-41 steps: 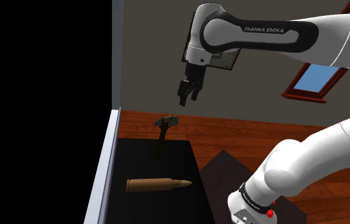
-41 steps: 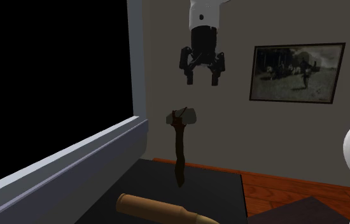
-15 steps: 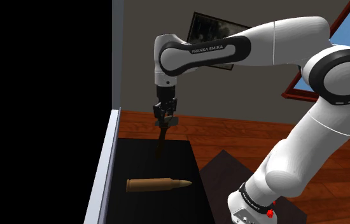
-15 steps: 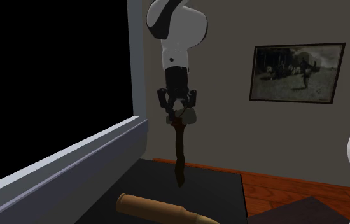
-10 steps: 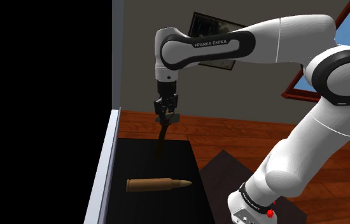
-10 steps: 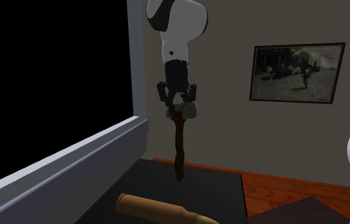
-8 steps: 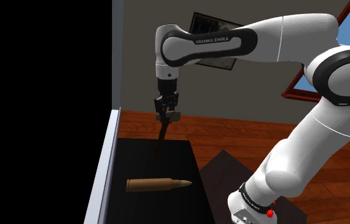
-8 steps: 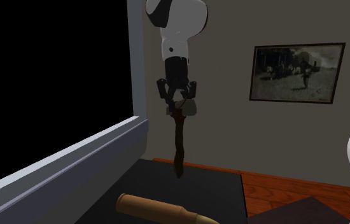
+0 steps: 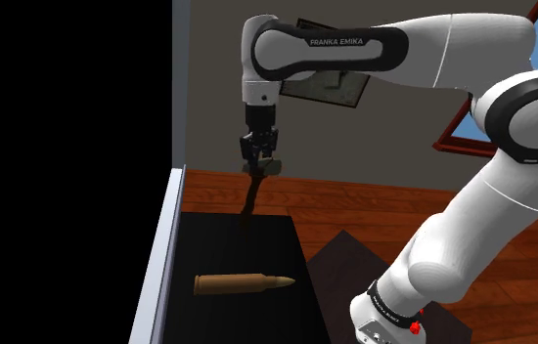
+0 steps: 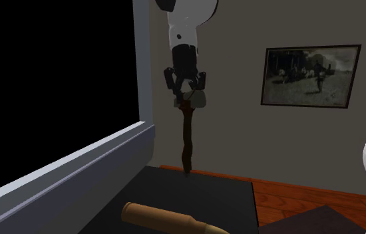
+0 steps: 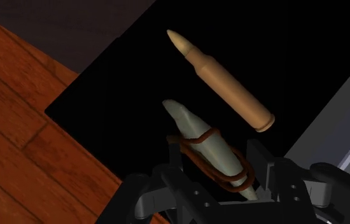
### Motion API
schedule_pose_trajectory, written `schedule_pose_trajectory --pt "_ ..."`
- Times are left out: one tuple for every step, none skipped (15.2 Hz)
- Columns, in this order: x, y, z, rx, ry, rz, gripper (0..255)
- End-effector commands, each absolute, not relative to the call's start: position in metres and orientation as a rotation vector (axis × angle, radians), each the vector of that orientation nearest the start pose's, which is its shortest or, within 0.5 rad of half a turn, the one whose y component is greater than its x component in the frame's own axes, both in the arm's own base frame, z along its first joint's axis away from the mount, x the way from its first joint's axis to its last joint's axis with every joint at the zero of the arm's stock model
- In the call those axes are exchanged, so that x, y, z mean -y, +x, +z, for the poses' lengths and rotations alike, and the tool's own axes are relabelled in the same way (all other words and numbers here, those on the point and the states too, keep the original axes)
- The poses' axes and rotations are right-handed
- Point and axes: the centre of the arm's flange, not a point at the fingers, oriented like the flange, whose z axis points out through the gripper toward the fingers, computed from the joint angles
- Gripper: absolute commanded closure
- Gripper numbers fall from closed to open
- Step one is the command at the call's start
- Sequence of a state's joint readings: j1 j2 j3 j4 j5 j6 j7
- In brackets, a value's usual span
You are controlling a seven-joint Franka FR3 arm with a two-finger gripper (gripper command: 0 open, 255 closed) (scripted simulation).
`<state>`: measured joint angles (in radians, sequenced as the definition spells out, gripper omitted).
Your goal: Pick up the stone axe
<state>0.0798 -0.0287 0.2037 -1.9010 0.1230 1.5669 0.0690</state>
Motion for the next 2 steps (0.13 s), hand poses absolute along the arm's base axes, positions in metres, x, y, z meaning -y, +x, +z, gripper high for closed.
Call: schedule_pose_trajectory --pt "-0.1581 0.4923 0.4944 0.296 -3.027 0.493 255" --pt "-0.1581 0.4923 0.4944 0.296 -3.027 0.493 255"
